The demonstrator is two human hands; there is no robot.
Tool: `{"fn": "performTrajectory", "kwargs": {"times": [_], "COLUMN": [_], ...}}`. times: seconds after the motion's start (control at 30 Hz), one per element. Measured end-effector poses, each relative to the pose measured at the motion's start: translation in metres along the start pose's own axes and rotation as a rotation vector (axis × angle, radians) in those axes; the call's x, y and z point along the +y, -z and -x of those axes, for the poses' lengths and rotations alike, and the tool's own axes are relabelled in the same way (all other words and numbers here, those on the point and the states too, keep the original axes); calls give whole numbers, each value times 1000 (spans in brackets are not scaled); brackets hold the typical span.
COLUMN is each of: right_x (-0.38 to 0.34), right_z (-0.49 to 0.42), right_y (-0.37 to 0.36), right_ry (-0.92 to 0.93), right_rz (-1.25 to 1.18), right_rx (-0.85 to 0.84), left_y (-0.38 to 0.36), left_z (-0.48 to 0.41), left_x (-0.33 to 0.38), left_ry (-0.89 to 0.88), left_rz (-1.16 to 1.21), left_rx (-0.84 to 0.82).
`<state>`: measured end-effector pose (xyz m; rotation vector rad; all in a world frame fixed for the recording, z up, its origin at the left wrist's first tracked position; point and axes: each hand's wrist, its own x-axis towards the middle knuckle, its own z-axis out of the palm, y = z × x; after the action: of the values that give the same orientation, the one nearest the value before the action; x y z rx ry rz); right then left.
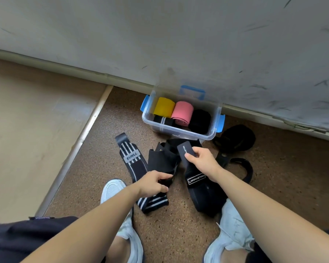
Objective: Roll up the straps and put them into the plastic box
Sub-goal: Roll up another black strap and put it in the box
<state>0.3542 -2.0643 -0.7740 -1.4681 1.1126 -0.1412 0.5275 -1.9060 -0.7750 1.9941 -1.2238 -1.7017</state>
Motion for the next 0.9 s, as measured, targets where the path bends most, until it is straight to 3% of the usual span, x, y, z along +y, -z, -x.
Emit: {"fn": "performTrajectory", "kwargs": {"times": [0.17, 0.37, 0.47, 0.6, 0.67, 0.77, 0.9], "right_x": [-5, 15, 23, 21, 20, 21, 12], "right_z": [-5, -8, -7, -2, 0, 2, -1], "right_y": [-28, -23, -20, -14, -9, 1, 13], "right_ry": [34, -34, -73, -108, -127, -152, -140], "right_rz": [145, 221, 179, 72, 43, 24, -27], "right_rx": [-166, -143, -142, -120, -113, -90, 7], "left_y": [8, 32, 44, 41, 33, 24, 31], "left_z": [7, 4, -6, -19, -24, -33, -30], "left_x": [-6, -31, -29, -14, -12, -18, -16], "left_ry": [-54, -11, 5, 43, 52, 30, 10], "left_rz": [1, 9, 12, 398, 474, 361, 538], "left_rx": [166, 667, 615, 304, 220, 323, 425]}}
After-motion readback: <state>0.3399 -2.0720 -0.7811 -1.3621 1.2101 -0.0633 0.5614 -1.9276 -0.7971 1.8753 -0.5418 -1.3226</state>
